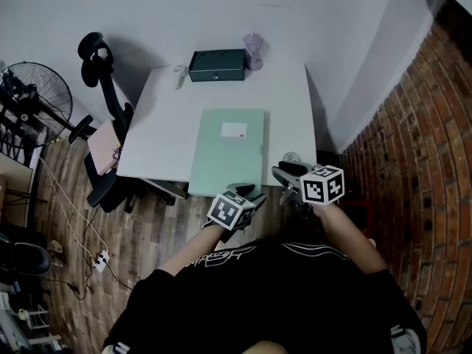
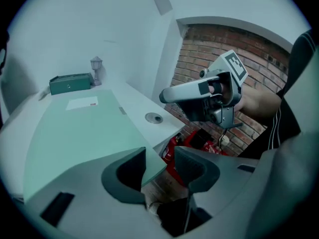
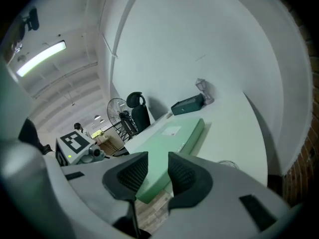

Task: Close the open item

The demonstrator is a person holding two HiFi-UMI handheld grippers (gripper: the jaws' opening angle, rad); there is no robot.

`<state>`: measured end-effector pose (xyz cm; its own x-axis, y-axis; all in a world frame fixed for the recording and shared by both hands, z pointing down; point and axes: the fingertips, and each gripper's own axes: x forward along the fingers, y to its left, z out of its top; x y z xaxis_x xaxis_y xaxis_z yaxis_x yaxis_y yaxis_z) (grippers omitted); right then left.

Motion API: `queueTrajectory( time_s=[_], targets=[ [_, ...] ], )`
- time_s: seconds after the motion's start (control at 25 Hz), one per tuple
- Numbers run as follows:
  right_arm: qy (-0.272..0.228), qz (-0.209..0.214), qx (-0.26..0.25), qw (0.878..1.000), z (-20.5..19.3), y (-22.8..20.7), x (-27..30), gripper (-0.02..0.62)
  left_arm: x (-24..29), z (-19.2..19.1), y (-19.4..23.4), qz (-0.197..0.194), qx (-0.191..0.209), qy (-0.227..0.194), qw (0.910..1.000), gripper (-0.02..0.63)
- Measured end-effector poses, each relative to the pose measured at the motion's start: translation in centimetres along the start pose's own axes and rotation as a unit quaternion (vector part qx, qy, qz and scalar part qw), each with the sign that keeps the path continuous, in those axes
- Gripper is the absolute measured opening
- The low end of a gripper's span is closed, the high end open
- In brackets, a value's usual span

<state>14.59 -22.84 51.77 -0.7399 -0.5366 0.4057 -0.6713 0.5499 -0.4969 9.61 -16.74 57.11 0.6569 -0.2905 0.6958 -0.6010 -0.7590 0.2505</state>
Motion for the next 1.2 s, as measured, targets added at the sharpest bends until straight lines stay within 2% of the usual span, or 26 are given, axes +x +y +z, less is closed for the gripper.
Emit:
queueTrajectory(
  time_s=[0.08, 0.12, 0.32, 0.48, 0.56, 0.6, 0.72, 0.76, 0.84, 1.0, 1.2],
  targets=[
    [-0.008, 0.012, -0.016, 1.0, 0.7, 1.6, -0.9, 0.13, -0.9, 0.6, -0.5, -0.015, -0.011, -0.02, 0.9996, 0.237],
    [-0.012, 0.018, -0.023, 0.999, 1.0, 2.5, -1.3, 0.132, -1.5, 1.1, -0.7, -0.019, -0.014, -0.034, 0.9991, 0.249],
    [-0.039, 0.061, -0.038, 0.997, 1.9, 7.8, -3.6, 0.124, -6.8, 2.9, -1.6, -0.033, -0.031, -0.112, 0.9926, 0.253],
    [-0.071, 0.093, -0.037, 0.992, 2.4, 12.3, -5.2, 0.062, -12.5, 3.8, -2.4, -0.037, -0.054, -0.174, 0.9826, 0.252],
    [-0.081, 0.103, -0.052, 0.99, 2.3, 14.3, -5.6, 0.04, -15.2, 3.9, -2.9, -0.039, -0.061, -0.201, 0.9769, 0.25],
    [-0.084, 0.106, -0.065, 0.989, 2.2, 15.2, -5.9, 0.025, -16.5, 3.9, -3.3, -0.042, -0.061, -0.213, 0.9742, 0.237],
    [-0.097, 0.123, -0.084, 0.984, 2.0, 18.1, -6.8, 0.003, -20.2, 4.0, -4.8, -0.062, -0.06, -0.253, 0.9635, 0.1],
    [-0.105, 0.134, -0.08, 0.982, 2.1, 19.1, -7.2, 0.003, -21.2, 4.0, -5.2, -0.068, -0.06, -0.266, 0.9596, 0.077],
    [-0.12, 0.152, -0.073, 0.978, 2.2, 20.7, -8.0, 0.003, -22.8, 4.0, -6.0, -0.07, -0.055, -0.289, 0.9533, 0.061],
    [-0.122, 0.143, -0.08, 0.979, 0.8, 21.4, -8.6, 0.003, -24.6, 3.7, -7.0, -0.074, -0.057, -0.314, 0.9446, 0.048],
    [-0.131, 0.156, -0.06, 0.977, -0.1, 22.5, -9.1, 0.003, -25.3, 3.2, -7.7, -0.069, -0.05, -0.311, 0.9467, 0.048]
  ],
)
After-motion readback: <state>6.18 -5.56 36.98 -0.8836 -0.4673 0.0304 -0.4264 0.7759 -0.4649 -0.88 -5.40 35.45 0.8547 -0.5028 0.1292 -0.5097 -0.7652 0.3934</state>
